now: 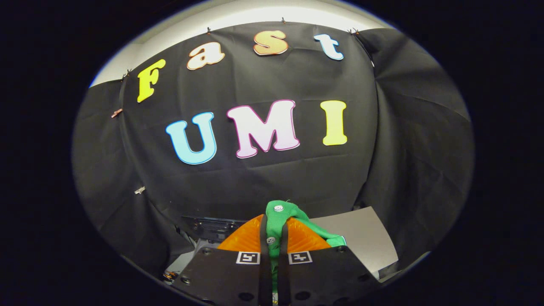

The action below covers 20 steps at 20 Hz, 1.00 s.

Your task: Put the clothes into the washing machine and then close the washing machine lid.

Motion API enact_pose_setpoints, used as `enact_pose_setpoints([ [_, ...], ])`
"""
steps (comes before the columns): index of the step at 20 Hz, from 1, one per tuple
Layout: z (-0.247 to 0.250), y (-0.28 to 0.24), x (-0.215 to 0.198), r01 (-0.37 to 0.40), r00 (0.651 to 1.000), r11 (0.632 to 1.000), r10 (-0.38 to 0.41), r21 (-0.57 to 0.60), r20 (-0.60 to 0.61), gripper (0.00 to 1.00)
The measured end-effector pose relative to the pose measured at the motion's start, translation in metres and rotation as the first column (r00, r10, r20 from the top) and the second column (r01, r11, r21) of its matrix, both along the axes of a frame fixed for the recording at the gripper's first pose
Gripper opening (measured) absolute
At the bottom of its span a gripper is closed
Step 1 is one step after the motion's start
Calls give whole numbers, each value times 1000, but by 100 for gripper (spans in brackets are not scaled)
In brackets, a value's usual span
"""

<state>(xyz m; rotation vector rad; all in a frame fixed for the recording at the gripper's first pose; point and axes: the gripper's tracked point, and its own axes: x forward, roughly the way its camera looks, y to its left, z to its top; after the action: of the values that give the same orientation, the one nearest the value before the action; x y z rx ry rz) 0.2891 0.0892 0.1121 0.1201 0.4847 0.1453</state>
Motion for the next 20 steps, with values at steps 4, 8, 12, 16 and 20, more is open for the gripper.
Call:
enact_pose_setpoints([
  [4, 9, 49, -4, -45, 999, 999, 45, 23, 17, 9],
  [8, 6, 101, -7, -88, 996, 995, 87, 49, 11, 9],
  [12, -9, 148, -8, -118, 993, 990, 117, 77, 7, 9],
  [16, -46, 193, -12, -158, 986, 984, 162, 88, -31, 9],
  [20, -92, 228, -12, -183, 980, 981, 188, 70, -62, 9],
])
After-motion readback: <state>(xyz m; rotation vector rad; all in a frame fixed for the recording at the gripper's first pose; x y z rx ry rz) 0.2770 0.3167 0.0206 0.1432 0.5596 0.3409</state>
